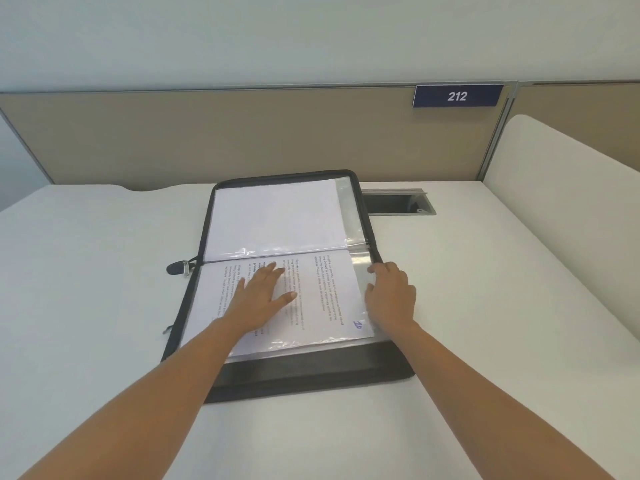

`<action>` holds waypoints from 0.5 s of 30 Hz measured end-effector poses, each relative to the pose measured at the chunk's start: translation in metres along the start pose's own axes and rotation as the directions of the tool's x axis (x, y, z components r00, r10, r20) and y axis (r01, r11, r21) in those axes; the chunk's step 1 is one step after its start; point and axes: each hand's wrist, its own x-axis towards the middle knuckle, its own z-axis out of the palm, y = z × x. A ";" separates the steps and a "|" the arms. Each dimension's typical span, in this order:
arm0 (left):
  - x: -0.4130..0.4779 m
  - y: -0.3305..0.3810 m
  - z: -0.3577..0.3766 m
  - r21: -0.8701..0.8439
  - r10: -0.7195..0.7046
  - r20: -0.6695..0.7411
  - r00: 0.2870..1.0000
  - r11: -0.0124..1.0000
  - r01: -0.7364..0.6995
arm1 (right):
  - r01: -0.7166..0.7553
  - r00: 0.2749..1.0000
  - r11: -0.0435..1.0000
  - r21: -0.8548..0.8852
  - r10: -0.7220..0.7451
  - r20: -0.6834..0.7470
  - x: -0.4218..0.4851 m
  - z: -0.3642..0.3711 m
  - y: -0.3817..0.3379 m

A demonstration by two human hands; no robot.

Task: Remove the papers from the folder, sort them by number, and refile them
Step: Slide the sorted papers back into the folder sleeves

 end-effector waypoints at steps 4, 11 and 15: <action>0.009 -0.035 -0.014 0.010 -0.039 -0.012 0.999 0.999 0.039 | -0.022 1.000 0.991 -0.134 0.022 0.002 -0.010 0.014 -0.017; 0.034 -0.074 -0.032 0.092 -0.011 0.023 1.000 0.996 0.009 | -0.169 0.975 0.957 -0.235 0.197 0.100 -0.027 0.040 -0.022; 0.052 -0.090 -0.039 0.144 0.036 0.053 0.998 0.989 -0.043 | -0.189 0.975 0.948 -0.255 0.212 0.064 -0.031 0.046 -0.022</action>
